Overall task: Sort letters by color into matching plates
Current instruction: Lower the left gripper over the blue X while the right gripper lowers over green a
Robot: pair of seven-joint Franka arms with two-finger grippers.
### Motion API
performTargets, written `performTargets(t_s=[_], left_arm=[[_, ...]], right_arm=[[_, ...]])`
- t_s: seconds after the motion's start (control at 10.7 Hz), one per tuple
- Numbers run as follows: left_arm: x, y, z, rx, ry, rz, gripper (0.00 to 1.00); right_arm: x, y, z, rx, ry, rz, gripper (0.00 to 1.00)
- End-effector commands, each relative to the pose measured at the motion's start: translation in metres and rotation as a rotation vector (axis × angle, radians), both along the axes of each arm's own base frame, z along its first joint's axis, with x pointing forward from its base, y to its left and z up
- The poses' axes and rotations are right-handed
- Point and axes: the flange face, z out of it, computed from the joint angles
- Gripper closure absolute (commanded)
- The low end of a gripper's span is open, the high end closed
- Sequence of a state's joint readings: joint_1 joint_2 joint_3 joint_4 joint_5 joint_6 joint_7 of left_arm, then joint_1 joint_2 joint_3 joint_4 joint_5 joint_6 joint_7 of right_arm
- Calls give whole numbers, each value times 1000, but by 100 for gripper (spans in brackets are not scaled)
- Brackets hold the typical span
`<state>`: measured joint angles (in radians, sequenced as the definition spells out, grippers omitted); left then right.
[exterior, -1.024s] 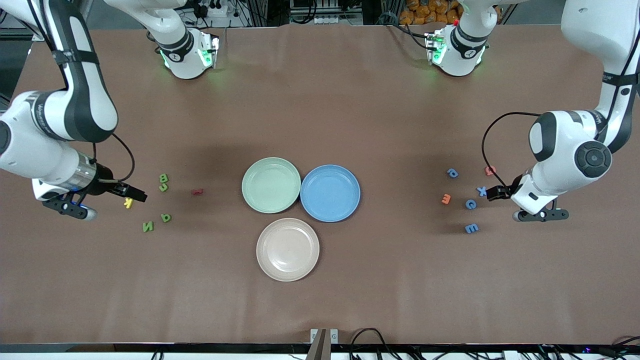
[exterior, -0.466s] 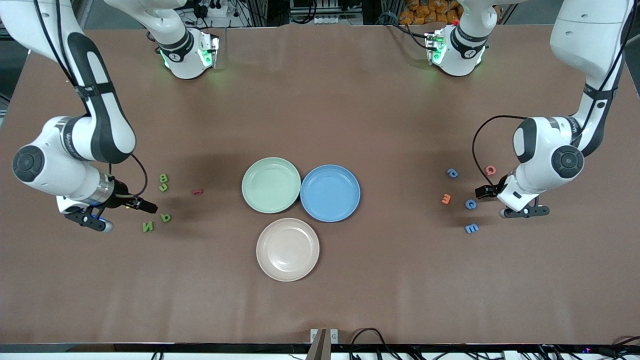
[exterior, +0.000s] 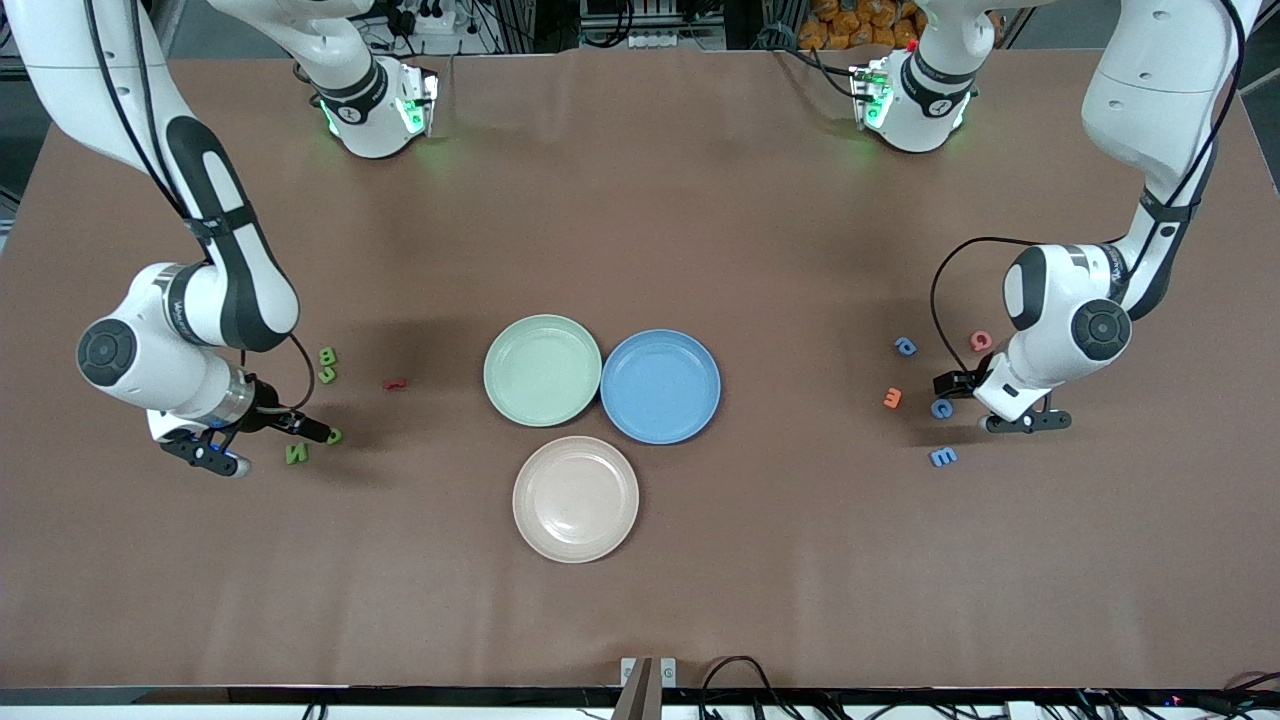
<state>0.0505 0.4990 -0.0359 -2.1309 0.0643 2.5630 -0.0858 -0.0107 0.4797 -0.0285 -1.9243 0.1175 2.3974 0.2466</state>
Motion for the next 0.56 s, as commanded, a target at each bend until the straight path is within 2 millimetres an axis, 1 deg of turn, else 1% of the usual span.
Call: performTargets(t_s=[0.0,0.28,0.37,0.47], left_arm=[[-3,1,0,12,-6,15,0],[1,4,4,13,-17,18,0],[2,14,6,13,-21,35,0],[4,18,9,14,-27,39,0]], right_arm=[[5,1,-13,7,-21,-16,0],[5,3,-33,1,-33,-15,0],[5,6,-38,0,-30,-11,0],[4,7,-41,0,-26,-10,0]])
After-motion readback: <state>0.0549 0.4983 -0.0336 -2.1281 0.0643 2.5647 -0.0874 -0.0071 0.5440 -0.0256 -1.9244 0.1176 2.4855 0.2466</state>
